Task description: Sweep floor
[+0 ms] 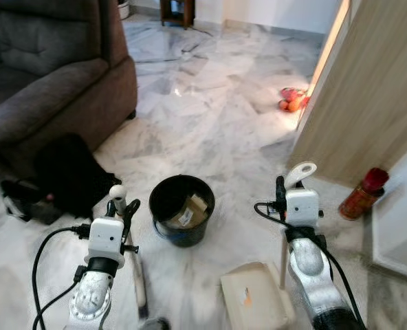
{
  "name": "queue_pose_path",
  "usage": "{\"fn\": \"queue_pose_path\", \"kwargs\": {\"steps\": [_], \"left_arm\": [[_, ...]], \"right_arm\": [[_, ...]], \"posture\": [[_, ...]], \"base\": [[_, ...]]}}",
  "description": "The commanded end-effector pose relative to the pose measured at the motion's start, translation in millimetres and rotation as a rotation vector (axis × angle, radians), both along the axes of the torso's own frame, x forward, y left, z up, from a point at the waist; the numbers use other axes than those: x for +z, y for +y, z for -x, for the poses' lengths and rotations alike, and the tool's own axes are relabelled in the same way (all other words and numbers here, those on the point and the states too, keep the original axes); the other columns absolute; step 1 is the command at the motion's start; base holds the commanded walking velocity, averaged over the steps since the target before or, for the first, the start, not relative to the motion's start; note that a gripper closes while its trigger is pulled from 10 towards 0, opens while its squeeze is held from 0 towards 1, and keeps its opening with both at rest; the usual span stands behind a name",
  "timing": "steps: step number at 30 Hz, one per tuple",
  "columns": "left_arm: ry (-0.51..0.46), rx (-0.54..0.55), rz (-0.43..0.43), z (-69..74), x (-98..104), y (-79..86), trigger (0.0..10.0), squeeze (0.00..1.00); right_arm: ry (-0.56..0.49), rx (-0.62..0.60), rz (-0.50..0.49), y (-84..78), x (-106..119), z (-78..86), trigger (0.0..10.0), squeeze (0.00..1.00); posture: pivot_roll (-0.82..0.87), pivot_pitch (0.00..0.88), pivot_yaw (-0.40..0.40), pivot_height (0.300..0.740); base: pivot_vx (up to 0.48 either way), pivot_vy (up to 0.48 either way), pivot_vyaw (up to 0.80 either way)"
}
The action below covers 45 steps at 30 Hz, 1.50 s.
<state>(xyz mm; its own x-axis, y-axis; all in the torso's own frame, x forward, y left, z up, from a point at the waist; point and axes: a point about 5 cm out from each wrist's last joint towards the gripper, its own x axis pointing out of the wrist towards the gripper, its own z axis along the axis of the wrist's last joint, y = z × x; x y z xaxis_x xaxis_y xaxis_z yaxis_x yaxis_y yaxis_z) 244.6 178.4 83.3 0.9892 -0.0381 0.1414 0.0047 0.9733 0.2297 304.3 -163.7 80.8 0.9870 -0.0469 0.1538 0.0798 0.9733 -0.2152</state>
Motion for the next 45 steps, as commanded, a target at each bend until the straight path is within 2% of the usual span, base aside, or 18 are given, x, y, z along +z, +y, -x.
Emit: {"fn": "queue_pose_path", "kwargs": {"steps": [1,11,26,45], "left_arm": [[-0.032,0.006,-0.023,-1.2,5.5,4.4,10.0,0.00],[-0.031,0.005,-0.028,-2.9,5.6,3.3,10.0,0.00],[-0.061,-0.013,-0.034,-17.0,15.6,4.2,10.0,0.00],[-0.055,-0.026,-0.038,-19.4,15.6,4.0,10.0,0.00]], "right_arm": [[-0.031,0.004,0.007,0.1,6.3,-2.0,10.0,0.00],[-0.028,-0.001,-0.002,-1.0,5.6,-2.7,10.0,0.00],[-0.009,-0.014,-0.035,1.2,3.4,-6.5,10.0,0.00],[0.000,-0.032,-0.037,0.5,0.2,-6.0,10.0,0.00]], "posture": [[0.07,0.096,-0.005,0.740],[0.07,0.087,-0.008,0.740],[0.08,0.054,0.012,0.740],[0.09,0.062,0.012,0.740]], "base": [[0.000,0.000,0.00],[0.000,0.000,0.00],[0.000,0.000,-0.80],[0.000,0.000,-0.80]]}}
